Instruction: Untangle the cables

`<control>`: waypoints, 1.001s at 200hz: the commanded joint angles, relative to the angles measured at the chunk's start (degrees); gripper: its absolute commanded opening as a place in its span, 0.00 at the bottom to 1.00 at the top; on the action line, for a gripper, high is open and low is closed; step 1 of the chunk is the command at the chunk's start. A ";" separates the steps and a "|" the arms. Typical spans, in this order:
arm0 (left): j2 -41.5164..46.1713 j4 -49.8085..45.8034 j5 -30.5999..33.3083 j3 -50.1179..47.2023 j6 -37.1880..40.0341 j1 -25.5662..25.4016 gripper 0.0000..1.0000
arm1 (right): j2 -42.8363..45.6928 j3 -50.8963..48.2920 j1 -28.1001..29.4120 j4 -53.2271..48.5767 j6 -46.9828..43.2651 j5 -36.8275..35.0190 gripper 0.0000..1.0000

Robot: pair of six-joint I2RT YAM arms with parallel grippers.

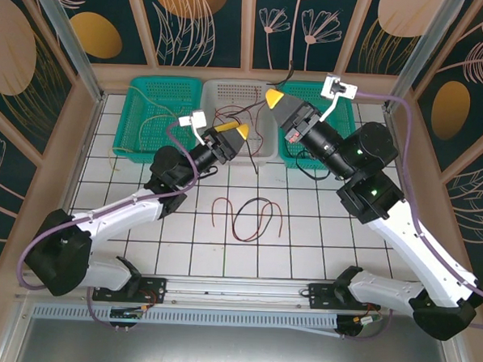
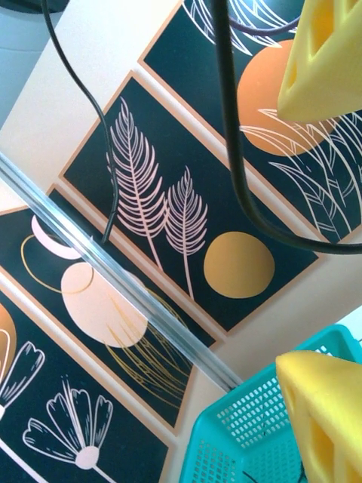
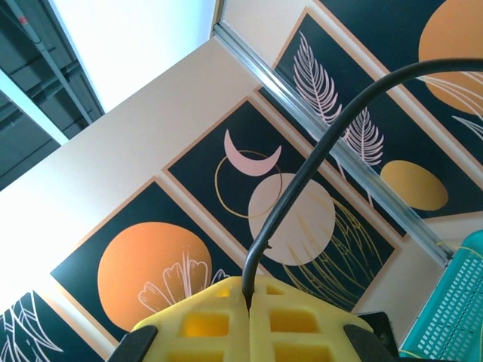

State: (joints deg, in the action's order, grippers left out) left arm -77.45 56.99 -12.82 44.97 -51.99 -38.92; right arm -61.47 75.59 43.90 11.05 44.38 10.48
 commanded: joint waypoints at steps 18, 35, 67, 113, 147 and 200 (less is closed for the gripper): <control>-0.76 4.43 -1.66 2.65 0.89 0.09 0.41 | 0.10 1.88 -0.44 4.43 1.42 0.42 0.00; -0.69 3.56 -1.90 3.07 1.85 0.07 0.22 | 0.20 2.10 -0.66 3.96 1.53 -0.25 0.00; 0.31 0.51 -0.98 2.89 4.26 0.07 0.01 | 0.47 3.05 -1.79 1.04 1.30 -2.42 0.00; 3.83 -10.54 3.83 1.21 12.08 -0.15 0.00 | 0.00 4.70 -5.23 -5.34 2.17 -5.62 0.00; 8.49 -14.72 7.99 -2.86 19.55 -1.68 0.00 | -1.64 6.61 -7.08 -11.36 2.19 -8.08 0.00; 9.48 -31.22 18.73 -0.32 42.40 -12.31 0.00 | -8.17 13.63 -7.29 -20.75 -1.11 -12.40 0.00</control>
State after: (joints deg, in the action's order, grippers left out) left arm -68.29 34.61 -0.23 43.07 -23.66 -47.09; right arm -67.29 85.30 37.06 -4.73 45.45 1.69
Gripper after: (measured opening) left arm 0.049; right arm 0.045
